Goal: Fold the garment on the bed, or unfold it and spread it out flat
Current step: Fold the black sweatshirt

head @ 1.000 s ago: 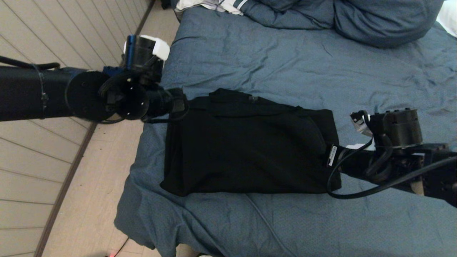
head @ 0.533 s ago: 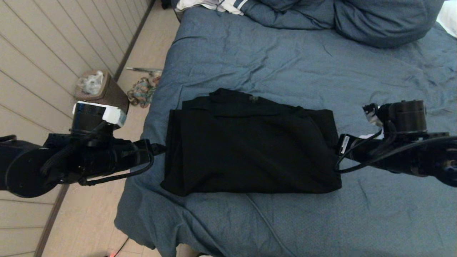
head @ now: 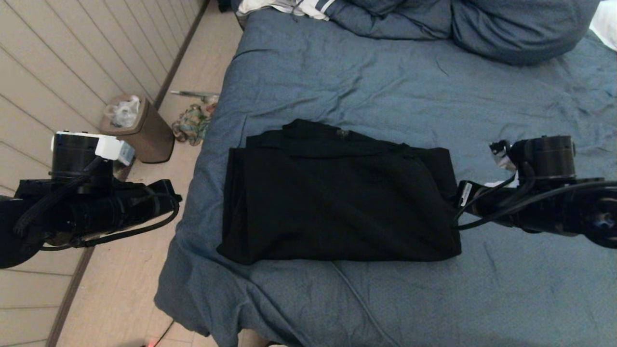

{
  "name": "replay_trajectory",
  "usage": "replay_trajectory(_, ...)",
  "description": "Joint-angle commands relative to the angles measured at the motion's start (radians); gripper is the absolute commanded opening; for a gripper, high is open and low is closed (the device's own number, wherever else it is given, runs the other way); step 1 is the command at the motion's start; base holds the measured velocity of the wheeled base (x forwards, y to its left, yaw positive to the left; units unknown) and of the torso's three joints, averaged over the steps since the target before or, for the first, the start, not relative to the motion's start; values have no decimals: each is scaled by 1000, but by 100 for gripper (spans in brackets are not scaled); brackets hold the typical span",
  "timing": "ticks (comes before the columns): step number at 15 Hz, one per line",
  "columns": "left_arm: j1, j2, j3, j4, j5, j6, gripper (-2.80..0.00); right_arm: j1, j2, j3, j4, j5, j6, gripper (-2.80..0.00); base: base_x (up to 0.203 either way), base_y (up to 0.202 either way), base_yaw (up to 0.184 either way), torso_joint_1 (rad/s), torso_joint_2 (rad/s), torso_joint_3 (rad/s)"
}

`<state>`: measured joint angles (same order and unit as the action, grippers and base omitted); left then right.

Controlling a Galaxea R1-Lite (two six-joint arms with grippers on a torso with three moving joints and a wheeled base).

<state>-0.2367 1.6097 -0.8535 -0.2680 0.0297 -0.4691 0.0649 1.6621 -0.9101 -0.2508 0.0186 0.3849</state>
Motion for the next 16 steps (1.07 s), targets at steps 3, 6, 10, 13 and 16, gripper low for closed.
replay_trajectory(3, 6, 10, 2, -2, -2, -5, -280, -27, 6, -21, 3, 54, 5, -280, 0, 0, 0, 0, 0, 0)
replay_trajectory(6, 5, 28, 2, -1, -4, -4, -280, -62, 9, -30, 6, 137, -5, 0, 0, 0, 0, 0, 0, 0)
replay_trajectory(10, 5, 50, 5, 0, -5, -3, -280, -150, 15, -100, 75, 422, -105, 0, 0, 0, 0, 0, 0, 0)
replay_trajectory(13, 5, 61, 5, 0, -5, -3, -280, -165, 129, -196, 200, 473, -184, 0, 0, 0, 0, 0, 0, 0)
replay_trajectory(16, 4, 81, 4, 0, -7, -4, -280, -180, 192, -230, 209, 459, -252, 0, 0, 0, 0, 0, 0, 0)
